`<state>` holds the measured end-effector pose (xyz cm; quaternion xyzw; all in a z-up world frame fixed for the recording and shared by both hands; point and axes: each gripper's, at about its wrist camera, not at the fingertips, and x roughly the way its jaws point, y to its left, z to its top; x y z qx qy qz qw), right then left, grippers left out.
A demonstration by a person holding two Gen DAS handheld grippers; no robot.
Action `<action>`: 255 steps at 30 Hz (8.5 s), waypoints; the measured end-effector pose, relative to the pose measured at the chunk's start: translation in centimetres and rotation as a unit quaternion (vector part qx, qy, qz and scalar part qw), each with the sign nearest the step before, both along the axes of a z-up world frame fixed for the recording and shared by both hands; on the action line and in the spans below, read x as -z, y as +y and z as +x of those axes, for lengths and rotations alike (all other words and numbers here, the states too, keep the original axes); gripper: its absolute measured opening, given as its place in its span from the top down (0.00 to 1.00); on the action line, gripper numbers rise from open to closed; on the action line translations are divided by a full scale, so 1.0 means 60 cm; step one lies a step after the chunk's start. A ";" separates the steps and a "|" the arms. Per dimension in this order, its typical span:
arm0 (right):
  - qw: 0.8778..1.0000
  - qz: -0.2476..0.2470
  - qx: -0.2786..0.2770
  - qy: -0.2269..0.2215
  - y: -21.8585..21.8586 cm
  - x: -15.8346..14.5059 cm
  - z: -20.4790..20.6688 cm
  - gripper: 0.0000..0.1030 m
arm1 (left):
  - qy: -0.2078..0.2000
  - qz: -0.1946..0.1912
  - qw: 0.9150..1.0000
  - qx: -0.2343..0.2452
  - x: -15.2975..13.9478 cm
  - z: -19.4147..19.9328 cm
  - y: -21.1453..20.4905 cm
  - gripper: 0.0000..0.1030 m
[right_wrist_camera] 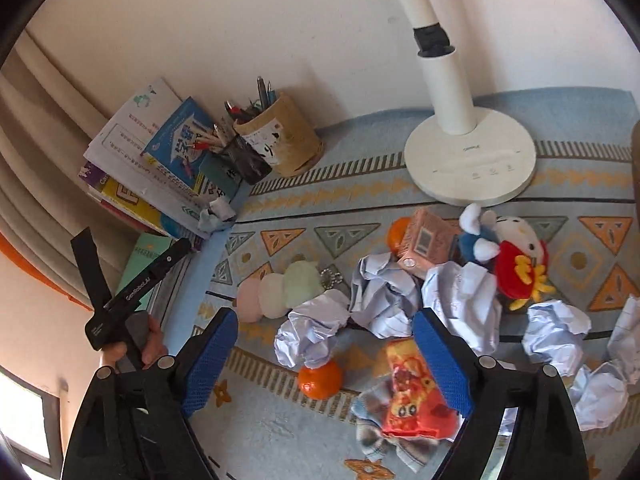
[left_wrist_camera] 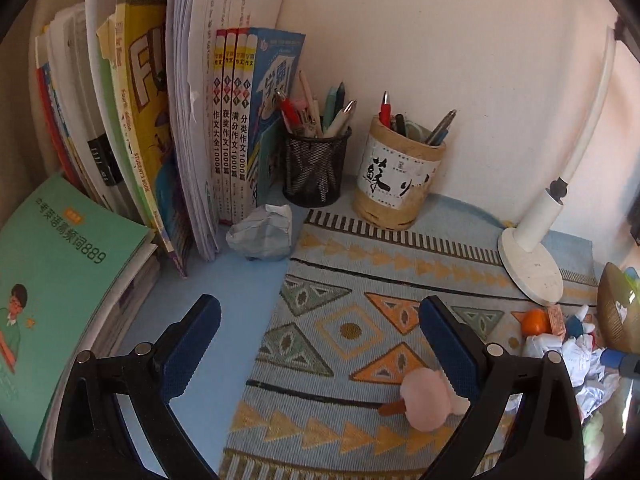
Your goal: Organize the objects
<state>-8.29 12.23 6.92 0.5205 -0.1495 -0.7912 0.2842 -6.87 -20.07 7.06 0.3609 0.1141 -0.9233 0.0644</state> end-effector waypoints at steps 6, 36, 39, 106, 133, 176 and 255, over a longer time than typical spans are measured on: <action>0.993 0.099 0.055 -0.021 -0.033 0.053 -0.048 0.14 | -0.030 0.036 0.999 -0.003 0.044 -0.082 -0.033 0.03; 0.989 0.059 -0.008 0.138 0.032 -0.054 0.154 0.51 | 0.033 0.023 0.993 0.107 -0.032 0.116 0.114 0.81; 0.990 0.084 -0.034 0.110 0.034 -0.007 0.206 0.50 | 0.006 0.039 0.992 0.123 -0.012 0.186 0.147 0.81; 0.904 0.127 0.361 0.192 0.525 -0.151 0.181 0.53 | 0.094 0.080 0.919 0.375 -0.165 0.089 0.700 0.49; 0.944 0.108 0.205 0.233 0.381 -0.040 0.230 0.17 | 0.090 0.074 0.975 0.189 -0.062 0.222 0.459 0.01; 0.953 0.180 0.138 0.201 0.289 0.041 0.200 0.12 | 0.004 0.100 0.994 0.045 0.090 0.226 0.250 0.01; 0.902 0.209 0.342 0.163 0.503 -0.092 0.102 0.57 | 0.057 0.015 0.944 0.326 -0.123 0.028 0.745 0.46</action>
